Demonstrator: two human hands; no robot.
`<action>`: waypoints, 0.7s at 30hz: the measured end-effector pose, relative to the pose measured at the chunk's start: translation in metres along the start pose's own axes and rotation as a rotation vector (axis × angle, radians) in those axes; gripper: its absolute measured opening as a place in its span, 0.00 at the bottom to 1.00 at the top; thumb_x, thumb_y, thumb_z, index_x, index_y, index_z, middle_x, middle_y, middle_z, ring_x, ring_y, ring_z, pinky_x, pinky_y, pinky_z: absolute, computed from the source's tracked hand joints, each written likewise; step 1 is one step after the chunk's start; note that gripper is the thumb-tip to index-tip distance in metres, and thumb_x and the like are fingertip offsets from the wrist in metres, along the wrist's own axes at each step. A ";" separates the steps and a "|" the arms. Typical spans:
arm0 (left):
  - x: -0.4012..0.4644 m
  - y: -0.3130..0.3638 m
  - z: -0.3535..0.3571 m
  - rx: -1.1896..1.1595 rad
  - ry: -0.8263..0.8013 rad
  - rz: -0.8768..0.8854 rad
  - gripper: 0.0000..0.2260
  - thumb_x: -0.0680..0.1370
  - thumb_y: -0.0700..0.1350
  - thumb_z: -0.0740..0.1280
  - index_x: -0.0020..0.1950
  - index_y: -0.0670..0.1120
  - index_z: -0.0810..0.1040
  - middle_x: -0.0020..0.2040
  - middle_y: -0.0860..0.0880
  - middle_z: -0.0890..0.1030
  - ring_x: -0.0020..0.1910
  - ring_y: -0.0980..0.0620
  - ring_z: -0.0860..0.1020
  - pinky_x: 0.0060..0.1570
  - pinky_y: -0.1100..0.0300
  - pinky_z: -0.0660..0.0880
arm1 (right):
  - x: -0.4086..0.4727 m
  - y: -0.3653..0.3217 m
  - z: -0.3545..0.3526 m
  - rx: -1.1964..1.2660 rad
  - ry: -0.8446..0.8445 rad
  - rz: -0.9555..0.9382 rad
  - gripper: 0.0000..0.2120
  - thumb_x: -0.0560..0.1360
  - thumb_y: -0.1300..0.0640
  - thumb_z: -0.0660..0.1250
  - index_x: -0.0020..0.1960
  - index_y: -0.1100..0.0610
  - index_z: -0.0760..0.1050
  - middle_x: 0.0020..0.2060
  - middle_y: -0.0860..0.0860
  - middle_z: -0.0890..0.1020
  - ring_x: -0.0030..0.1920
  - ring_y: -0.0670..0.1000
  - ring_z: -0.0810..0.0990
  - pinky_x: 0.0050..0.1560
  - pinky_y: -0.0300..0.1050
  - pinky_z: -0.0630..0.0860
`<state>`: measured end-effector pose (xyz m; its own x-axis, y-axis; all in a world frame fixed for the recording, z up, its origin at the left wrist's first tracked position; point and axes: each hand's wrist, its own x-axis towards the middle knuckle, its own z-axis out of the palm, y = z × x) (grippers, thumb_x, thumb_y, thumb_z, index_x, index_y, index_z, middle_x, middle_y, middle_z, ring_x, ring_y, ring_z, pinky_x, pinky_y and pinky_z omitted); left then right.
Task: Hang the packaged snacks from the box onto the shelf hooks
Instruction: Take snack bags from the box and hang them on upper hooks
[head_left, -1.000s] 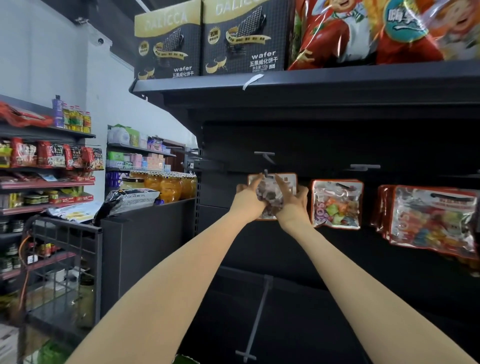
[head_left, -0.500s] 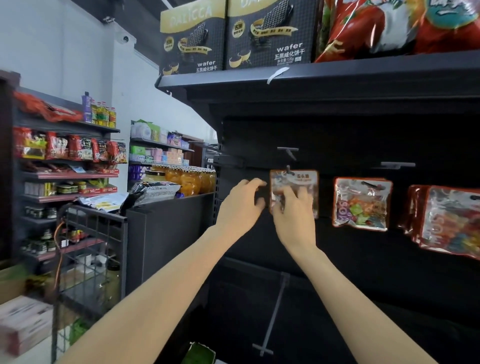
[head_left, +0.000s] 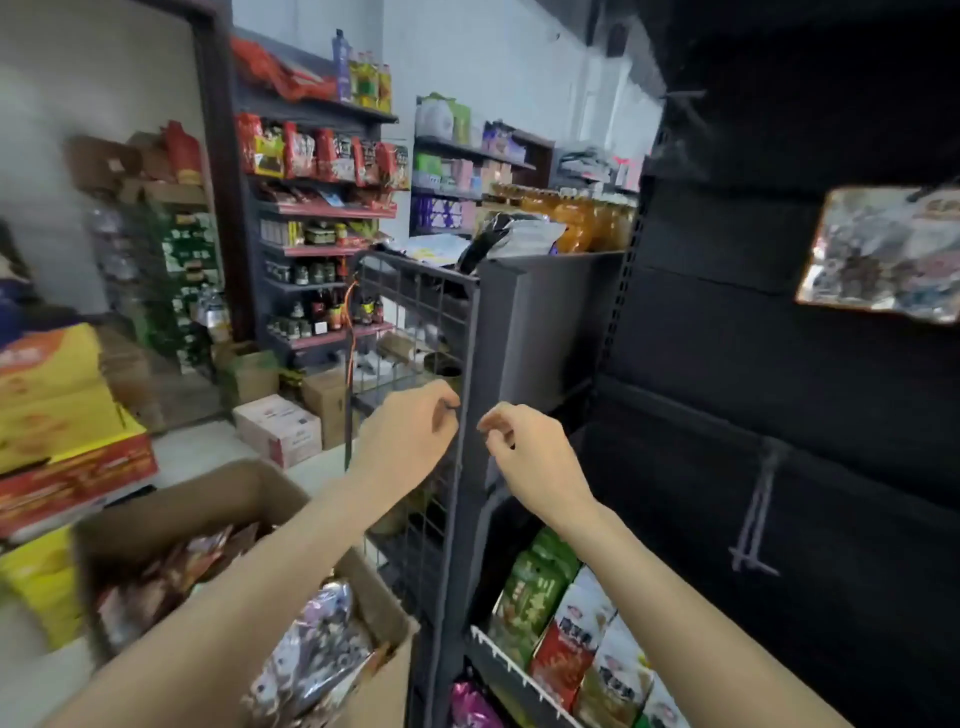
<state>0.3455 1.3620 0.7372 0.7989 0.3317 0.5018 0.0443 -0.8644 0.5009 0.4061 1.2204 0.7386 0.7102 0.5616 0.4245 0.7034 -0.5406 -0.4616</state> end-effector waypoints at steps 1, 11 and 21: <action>-0.010 -0.022 0.000 0.008 -0.027 -0.053 0.07 0.78 0.44 0.63 0.54 0.50 0.76 0.44 0.52 0.80 0.44 0.50 0.79 0.45 0.54 0.77 | -0.001 -0.005 0.024 -0.005 -0.065 0.001 0.12 0.79 0.59 0.57 0.56 0.54 0.77 0.51 0.51 0.79 0.51 0.51 0.77 0.51 0.50 0.76; -0.110 -0.215 0.014 0.086 -0.474 -0.484 0.14 0.79 0.41 0.60 0.65 0.42 0.73 0.61 0.42 0.77 0.60 0.44 0.74 0.58 0.57 0.68 | -0.021 -0.024 0.227 -0.012 -0.641 0.071 0.20 0.79 0.60 0.59 0.70 0.55 0.68 0.64 0.55 0.74 0.62 0.56 0.75 0.59 0.52 0.74; -0.142 -0.295 0.054 0.297 -0.771 -0.475 0.07 0.75 0.45 0.69 0.46 0.42 0.78 0.51 0.41 0.75 0.61 0.43 0.71 0.59 0.50 0.72 | -0.029 -0.021 0.308 -0.295 -0.840 -0.049 0.38 0.75 0.57 0.69 0.77 0.52 0.51 0.71 0.57 0.60 0.72 0.58 0.60 0.64 0.49 0.68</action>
<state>0.2515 1.5495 0.4797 0.8289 0.4244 -0.3644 0.5322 -0.7991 0.2797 0.3620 1.4083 0.4965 0.5047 0.7993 -0.3263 0.7934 -0.5784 -0.1896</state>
